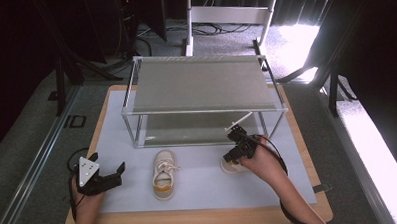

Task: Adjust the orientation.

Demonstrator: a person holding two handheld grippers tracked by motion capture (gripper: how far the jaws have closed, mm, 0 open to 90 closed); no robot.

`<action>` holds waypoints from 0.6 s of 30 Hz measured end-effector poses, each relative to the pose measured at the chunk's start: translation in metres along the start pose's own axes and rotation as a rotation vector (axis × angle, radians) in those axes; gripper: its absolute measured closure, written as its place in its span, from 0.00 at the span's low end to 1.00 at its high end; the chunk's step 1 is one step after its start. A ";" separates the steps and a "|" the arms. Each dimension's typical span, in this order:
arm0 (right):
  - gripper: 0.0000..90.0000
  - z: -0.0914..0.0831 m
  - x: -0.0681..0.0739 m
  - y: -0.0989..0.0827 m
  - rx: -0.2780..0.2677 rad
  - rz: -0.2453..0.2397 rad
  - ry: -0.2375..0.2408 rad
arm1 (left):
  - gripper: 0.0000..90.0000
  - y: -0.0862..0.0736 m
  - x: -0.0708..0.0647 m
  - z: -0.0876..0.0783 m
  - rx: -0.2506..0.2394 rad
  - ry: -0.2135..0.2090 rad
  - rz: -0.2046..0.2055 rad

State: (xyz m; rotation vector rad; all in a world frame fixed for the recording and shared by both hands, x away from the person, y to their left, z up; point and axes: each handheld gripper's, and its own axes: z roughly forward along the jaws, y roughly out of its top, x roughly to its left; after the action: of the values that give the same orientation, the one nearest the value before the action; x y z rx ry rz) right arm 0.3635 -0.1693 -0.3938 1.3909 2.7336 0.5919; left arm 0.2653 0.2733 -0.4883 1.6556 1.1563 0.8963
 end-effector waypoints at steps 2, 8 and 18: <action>0.76 0.000 0.001 0.000 0.005 0.000 -0.005 | 0.02 0.000 0.000 0.000 0.001 0.002 0.001; 0.76 0.000 0.001 -0.002 -0.006 0.015 -0.003 | 0.02 0.000 -0.001 0.000 0.006 0.003 0.008; 0.83 0.031 0.006 0.000 0.091 0.015 0.020 | 0.02 0.001 -0.002 0.002 0.018 -0.001 0.017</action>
State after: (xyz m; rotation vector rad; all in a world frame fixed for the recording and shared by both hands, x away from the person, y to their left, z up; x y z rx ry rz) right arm 0.3656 -0.1548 -0.4216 1.4332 2.8011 0.4908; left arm 0.2666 0.2711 -0.4883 1.6826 1.1546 0.8975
